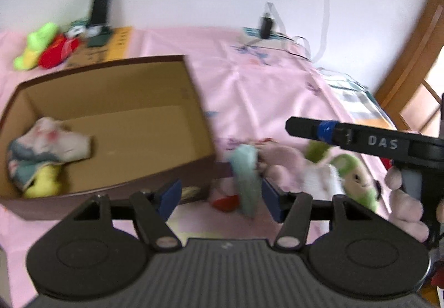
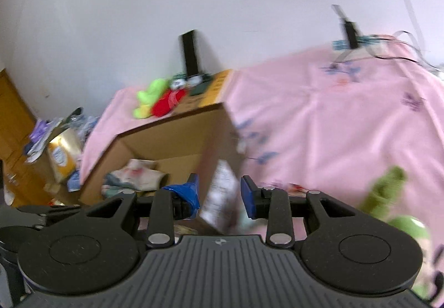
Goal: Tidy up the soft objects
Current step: 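Move the right gripper to the green knitted cloth on the pile, then close the right gripper on the green knitted cloth, then carry the green knitted cloth with the right gripper into the box, then open the right gripper to release the green cloth in the box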
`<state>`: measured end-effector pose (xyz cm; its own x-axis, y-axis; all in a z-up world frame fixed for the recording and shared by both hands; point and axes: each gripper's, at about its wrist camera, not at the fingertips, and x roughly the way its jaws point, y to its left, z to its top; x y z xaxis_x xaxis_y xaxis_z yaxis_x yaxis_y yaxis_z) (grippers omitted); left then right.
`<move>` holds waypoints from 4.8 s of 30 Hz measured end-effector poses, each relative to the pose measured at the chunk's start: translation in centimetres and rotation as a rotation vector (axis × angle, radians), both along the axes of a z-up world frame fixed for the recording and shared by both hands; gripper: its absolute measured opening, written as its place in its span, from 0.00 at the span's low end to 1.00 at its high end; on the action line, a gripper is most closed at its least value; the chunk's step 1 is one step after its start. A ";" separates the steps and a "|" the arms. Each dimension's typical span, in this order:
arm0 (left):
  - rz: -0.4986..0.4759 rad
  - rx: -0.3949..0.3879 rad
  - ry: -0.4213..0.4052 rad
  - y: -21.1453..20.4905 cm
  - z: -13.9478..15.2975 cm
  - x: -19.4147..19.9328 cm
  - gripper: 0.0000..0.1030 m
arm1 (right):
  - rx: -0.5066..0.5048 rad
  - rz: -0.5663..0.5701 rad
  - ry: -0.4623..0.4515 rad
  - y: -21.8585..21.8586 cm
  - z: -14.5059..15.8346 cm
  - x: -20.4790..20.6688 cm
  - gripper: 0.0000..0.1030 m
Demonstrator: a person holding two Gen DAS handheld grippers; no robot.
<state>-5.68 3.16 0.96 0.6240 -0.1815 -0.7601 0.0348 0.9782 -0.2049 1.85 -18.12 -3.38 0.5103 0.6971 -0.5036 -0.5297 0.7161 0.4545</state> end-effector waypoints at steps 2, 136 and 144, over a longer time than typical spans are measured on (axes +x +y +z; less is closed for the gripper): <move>-0.052 -0.006 0.006 -1.7 -0.1 0.6 0.58 | -0.003 -0.042 0.011 -1.7 -0.4 0.2 0.15; -0.112 0.104 0.260 22.8 -5.1 2.8 0.47 | -0.156 0.352 0.624 25.9 -3.4 4.5 0.20; -0.049 0.150 0.231 21.8 -3.2 2.0 0.47 | -0.108 0.343 0.597 24.2 -2.5 4.4 0.20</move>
